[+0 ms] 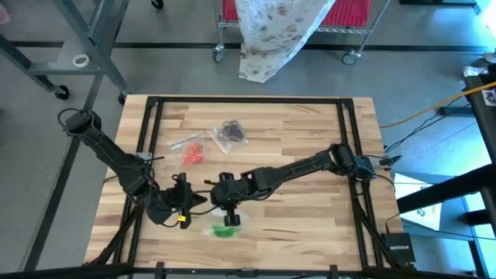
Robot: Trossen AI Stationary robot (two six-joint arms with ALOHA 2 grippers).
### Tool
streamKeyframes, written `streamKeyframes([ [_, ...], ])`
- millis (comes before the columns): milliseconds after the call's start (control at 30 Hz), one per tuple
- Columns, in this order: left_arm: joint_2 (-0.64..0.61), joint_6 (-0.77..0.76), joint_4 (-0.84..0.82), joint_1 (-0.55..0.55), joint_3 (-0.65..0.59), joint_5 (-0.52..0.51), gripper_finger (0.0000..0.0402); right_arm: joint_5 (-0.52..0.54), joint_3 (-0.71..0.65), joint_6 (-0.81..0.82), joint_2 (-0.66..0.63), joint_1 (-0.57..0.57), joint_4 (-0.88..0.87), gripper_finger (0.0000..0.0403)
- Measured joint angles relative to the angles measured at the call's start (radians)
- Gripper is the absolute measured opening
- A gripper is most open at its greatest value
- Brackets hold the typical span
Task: Sort rubber bands
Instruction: Close the transparent zip bag
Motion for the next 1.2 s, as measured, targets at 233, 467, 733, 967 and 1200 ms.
streamKeyframes([
  [233,0.002,-0.106,-0.042,0.006,0.000,0.013,0.0020,0.005,0.000,-0.009,0.000,0.000,0.002,0.0005],
  [467,0.048,-0.126,-0.031,0.023,0.000,0.012,0.0082,0.096,0.000,-0.055,0.000,-0.001,0.037,0.0005],
  [733,0.063,-0.100,-0.008,0.024,0.000,0.014,0.0097,0.136,0.000,-0.062,0.000,-0.001,0.071,0.0005],
  [967,0.064,-0.101,-0.008,0.026,0.000,0.014,0.0098,0.136,0.000,-0.088,0.000,-0.001,0.073,0.0005],
  [1200,0.064,-0.100,-0.009,0.027,0.000,0.015,0.0098,0.127,0.000,-0.085,0.000,-0.001,0.072,0.0013],
])
